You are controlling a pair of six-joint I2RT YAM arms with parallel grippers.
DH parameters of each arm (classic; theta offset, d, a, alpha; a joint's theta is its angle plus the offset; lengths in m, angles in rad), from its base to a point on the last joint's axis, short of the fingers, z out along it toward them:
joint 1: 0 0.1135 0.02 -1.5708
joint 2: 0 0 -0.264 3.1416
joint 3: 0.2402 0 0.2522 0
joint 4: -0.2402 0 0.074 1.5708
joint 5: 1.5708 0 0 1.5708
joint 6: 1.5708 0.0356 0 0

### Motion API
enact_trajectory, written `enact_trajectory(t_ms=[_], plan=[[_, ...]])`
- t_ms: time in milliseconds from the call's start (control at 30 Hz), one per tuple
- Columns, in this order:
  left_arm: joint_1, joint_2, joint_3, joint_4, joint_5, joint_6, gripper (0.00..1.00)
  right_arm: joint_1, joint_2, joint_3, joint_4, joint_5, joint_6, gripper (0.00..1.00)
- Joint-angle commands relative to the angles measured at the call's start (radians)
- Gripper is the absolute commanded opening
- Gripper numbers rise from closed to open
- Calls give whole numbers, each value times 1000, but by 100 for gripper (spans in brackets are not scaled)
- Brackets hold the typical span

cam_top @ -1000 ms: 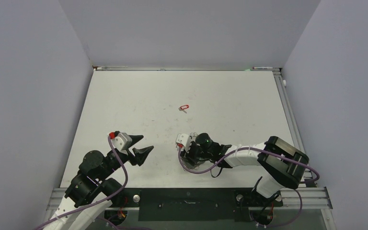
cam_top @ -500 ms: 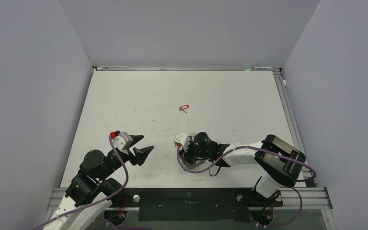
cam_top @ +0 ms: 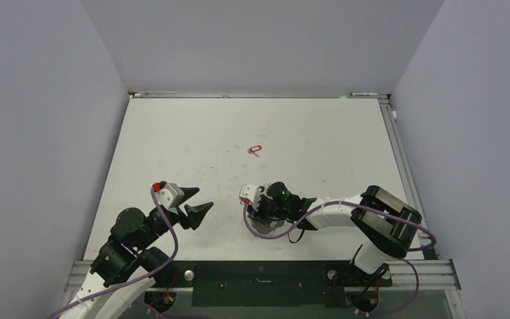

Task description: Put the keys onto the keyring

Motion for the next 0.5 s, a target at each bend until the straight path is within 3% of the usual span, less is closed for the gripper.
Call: enact_trajectory(t_ms=[0, 467], plan=[[-4, -1, -1, 35, -4, 9, 57, -3, 12, 40, -3, -52, -14, 5], [-4, -30, -9, 60, 78, 11, 56, -9, -233, -70, 100, -153, 75, 5]])
